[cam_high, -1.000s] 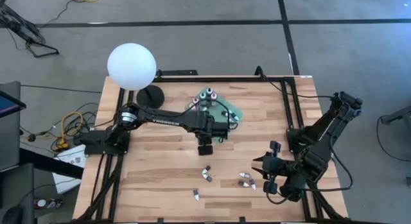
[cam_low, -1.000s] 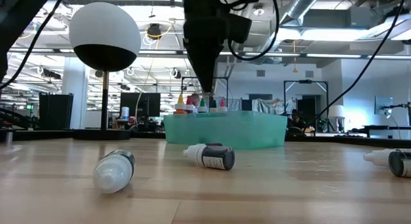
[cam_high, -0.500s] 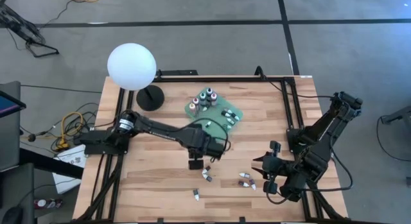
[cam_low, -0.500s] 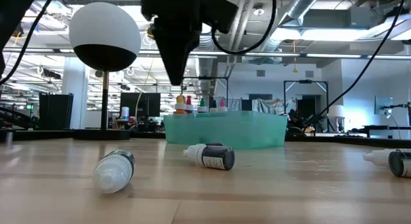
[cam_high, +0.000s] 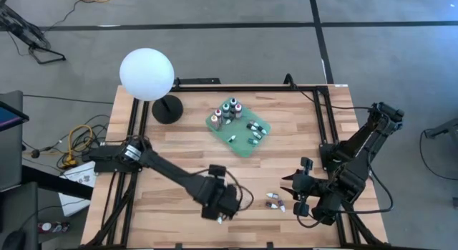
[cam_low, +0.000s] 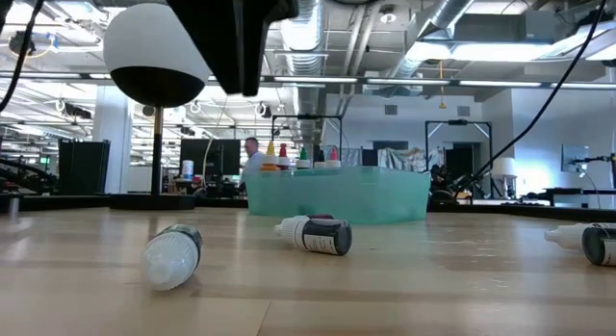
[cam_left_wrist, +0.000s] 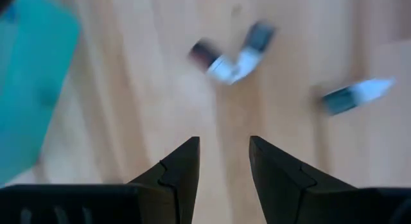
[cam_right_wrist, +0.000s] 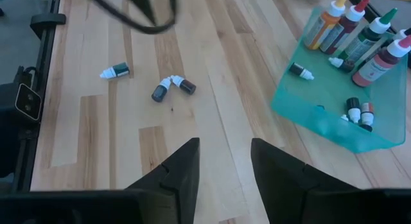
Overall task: Pick & Place food coloring
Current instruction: Put the small black food coloring bottle into the green bin
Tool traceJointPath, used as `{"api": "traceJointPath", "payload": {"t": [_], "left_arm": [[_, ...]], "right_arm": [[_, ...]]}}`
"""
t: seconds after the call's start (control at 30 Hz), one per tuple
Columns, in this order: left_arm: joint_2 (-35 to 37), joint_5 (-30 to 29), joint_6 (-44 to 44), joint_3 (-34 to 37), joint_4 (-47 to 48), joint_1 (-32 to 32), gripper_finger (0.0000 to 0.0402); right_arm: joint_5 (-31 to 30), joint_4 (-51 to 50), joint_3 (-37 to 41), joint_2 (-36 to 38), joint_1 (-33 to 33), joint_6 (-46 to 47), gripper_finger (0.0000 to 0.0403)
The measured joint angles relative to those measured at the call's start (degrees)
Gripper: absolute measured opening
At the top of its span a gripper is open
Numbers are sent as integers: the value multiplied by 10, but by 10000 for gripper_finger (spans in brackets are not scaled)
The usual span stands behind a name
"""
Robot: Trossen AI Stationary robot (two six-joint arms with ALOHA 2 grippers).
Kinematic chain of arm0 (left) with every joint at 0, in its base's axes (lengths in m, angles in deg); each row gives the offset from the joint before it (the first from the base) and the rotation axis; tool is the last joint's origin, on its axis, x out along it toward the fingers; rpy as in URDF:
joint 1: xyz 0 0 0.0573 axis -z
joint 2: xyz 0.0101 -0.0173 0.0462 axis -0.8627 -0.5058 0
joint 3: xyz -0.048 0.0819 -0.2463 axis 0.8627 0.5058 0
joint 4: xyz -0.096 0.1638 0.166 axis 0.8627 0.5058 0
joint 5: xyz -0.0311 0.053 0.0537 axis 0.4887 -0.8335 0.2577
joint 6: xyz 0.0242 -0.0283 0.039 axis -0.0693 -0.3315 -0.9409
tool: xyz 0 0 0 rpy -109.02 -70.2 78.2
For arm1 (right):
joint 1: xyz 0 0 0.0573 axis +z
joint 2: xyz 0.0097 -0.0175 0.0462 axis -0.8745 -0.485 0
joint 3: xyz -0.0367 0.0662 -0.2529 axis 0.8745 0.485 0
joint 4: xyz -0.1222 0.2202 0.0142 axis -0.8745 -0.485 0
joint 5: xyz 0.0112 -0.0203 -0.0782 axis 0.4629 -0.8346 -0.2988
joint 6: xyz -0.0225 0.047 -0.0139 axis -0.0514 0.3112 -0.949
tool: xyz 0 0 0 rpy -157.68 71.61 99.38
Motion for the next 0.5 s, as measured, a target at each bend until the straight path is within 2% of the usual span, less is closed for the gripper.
{"api": "traceJointPath", "payload": {"t": [0.2, 0.5], "left_arm": [[0, 12, -24, 0, -97, 43, 129], [-5, 10, -70, 13, -163, 91, 129]], "right_arm": [[0, 5, 0, 0, 0, 0, 134], [0, 27, 0, 0, 0, 0, 134]]}}
